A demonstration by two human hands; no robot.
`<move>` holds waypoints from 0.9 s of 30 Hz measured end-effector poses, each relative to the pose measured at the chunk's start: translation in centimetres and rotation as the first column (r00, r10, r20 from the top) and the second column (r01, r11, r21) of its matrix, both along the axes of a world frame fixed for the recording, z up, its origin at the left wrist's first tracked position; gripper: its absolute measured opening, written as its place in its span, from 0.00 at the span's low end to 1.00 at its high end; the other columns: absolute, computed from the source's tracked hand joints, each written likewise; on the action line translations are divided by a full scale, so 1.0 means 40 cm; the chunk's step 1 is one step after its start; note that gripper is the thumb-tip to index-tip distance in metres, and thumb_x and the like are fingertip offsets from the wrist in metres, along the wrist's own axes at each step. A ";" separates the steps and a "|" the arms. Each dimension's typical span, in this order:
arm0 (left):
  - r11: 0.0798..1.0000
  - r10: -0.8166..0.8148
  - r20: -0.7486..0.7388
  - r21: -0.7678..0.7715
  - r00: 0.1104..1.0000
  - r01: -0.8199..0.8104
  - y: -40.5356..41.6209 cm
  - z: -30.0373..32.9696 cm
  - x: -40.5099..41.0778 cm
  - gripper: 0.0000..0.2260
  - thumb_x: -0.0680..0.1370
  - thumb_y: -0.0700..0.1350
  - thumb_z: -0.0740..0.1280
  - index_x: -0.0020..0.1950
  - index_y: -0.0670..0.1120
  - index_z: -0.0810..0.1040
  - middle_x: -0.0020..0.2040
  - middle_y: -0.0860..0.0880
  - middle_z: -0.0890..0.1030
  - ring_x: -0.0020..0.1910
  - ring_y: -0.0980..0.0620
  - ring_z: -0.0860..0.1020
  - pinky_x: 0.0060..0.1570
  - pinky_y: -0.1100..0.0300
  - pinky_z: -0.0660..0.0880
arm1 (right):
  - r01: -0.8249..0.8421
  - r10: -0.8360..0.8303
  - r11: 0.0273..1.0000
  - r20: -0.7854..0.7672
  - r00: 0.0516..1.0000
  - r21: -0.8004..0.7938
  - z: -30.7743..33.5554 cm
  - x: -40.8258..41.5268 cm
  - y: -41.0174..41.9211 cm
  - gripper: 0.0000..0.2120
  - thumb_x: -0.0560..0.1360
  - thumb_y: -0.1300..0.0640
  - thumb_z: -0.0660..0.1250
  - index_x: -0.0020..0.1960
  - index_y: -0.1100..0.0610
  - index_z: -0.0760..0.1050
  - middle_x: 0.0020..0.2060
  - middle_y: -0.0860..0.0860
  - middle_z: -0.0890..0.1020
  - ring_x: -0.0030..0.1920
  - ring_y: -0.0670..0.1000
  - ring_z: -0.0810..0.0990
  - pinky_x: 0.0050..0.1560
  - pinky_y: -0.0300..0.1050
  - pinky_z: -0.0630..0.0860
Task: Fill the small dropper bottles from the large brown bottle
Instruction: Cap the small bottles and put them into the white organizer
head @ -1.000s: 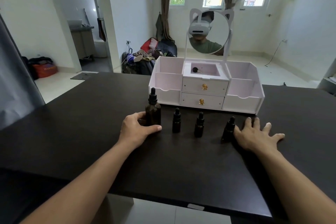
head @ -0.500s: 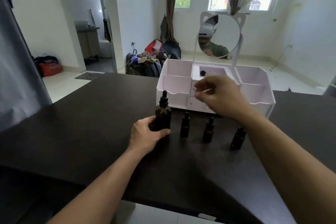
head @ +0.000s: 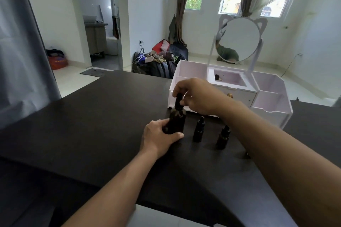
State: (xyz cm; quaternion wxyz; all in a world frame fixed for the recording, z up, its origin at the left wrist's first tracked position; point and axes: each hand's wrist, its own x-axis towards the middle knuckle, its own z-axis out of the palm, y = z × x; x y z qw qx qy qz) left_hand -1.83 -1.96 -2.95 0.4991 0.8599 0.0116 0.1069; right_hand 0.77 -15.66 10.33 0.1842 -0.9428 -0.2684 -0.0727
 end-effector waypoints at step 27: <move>1.000 0.001 0.022 0.012 1.000 -0.001 -0.005 0.005 -0.005 0.22 0.68 0.51 0.78 0.60 0.53 0.81 0.43 0.61 0.74 0.49 0.57 0.75 0.49 0.64 0.70 | 0.051 -0.032 0.984 0.117 0.993 -0.169 0.002 0.004 0.010 0.12 0.73 0.50 0.73 0.52 0.57 0.81 0.46 0.53 0.83 0.47 0.54 0.81 0.48 0.47 0.79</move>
